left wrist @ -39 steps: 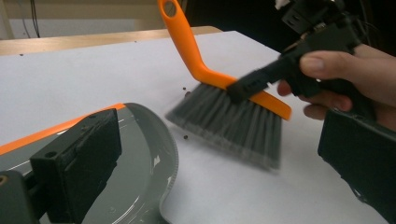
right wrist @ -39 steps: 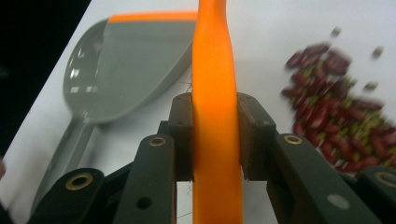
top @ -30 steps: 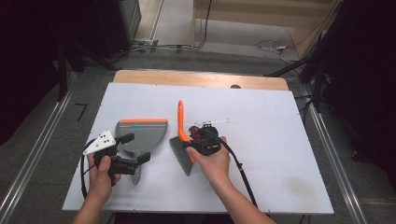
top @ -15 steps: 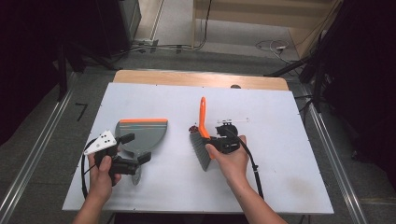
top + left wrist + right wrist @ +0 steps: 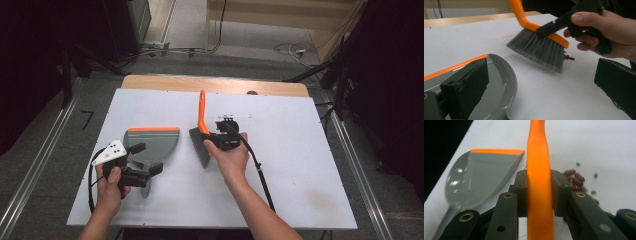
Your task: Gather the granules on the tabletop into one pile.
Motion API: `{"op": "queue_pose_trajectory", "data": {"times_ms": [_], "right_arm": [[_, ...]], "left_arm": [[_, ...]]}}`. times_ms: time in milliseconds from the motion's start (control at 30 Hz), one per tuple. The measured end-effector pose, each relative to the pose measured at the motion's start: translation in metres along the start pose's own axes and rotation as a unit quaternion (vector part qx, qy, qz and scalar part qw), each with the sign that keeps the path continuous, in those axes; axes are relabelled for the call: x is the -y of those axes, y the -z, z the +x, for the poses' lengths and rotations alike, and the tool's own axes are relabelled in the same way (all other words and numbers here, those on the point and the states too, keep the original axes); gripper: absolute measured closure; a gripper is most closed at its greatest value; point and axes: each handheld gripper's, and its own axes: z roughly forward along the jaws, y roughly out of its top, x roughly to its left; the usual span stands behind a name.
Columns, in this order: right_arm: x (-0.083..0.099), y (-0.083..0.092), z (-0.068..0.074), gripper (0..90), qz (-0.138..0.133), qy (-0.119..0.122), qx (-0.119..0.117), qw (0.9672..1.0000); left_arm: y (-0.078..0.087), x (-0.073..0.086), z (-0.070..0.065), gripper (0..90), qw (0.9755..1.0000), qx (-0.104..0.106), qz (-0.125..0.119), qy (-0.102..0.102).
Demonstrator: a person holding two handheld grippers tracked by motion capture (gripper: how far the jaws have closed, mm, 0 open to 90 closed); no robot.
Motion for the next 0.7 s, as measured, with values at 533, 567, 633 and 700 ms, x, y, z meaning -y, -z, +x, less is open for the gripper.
{"op": "queue_pose_trajectory", "data": {"times_ms": [533,567,633,700], "right_arm": [[0.006,0.005,-0.040,68.4,-0.006,-0.033,0.048,0.9983],[0.006,0.007,-0.043,68.4,-0.008,-0.031,0.049,0.9983],[0.009,0.013,-0.050,68.3,-0.007,-0.035,0.052,0.9980],[0.009,0.014,-0.052,68.3,-0.007,-0.038,0.050,0.9980]], "left_arm": [[-0.003,0.000,-0.002,0.0,1.0000,0.001,0.005,-0.004],[-0.003,0.000,-0.002,0.0,1.0000,0.002,0.006,-0.003],[-0.004,0.001,-0.002,0.0,1.0000,0.002,0.006,-0.004],[-0.005,0.001,-0.002,0.0,1.0000,0.002,0.008,-0.005]]}}
